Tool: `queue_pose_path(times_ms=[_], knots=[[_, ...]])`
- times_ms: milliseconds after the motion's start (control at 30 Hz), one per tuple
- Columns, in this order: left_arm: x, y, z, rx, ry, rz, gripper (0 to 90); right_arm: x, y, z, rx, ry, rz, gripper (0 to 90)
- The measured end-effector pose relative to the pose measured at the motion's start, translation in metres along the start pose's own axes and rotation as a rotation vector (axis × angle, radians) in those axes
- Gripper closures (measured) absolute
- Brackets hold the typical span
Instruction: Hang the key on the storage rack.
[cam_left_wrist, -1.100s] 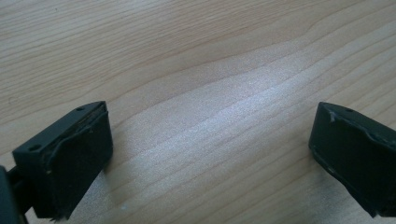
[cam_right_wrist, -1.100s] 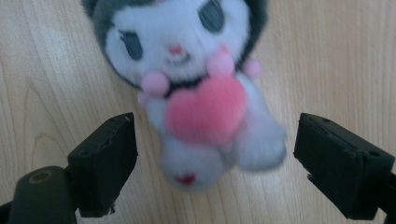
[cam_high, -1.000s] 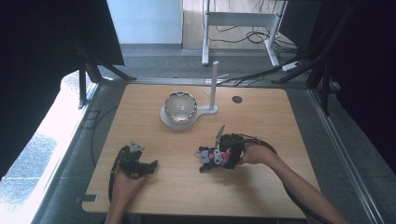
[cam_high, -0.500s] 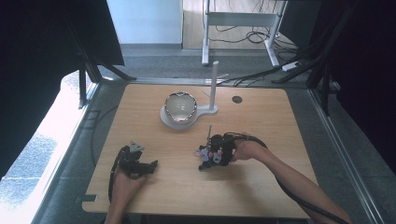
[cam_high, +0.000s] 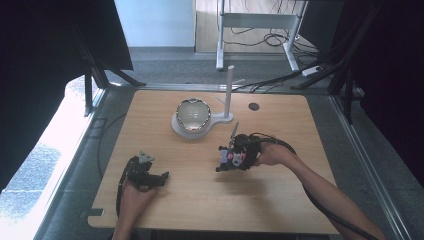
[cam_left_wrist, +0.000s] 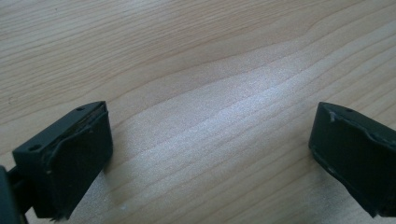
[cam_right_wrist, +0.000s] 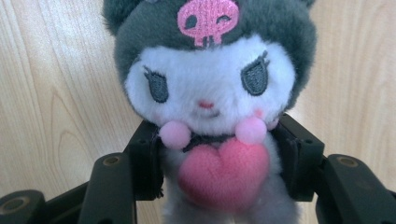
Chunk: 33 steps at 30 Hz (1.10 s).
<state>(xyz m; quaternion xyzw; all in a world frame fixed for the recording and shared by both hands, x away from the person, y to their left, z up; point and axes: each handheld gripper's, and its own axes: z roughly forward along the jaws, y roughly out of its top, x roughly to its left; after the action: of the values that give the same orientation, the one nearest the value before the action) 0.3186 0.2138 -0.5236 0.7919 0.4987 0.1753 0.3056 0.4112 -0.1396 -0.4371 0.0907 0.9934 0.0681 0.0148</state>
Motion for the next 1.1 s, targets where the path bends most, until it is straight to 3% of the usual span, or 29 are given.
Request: queue_pose_path(times_ms=[400, 1100], knots=[[0.0, 0.0, 0.0, 0.0, 0.001, 0.002, 0.0, -0.018, -0.014, -0.035, -0.045, -0.008, 0.05, 42.9], [0.0, 0.0, 0.0, -0.002, -0.001, 0.0, 0.0, -0.051, -0.031, -0.075, -0.087, -0.049, 0.162, 42.8]])
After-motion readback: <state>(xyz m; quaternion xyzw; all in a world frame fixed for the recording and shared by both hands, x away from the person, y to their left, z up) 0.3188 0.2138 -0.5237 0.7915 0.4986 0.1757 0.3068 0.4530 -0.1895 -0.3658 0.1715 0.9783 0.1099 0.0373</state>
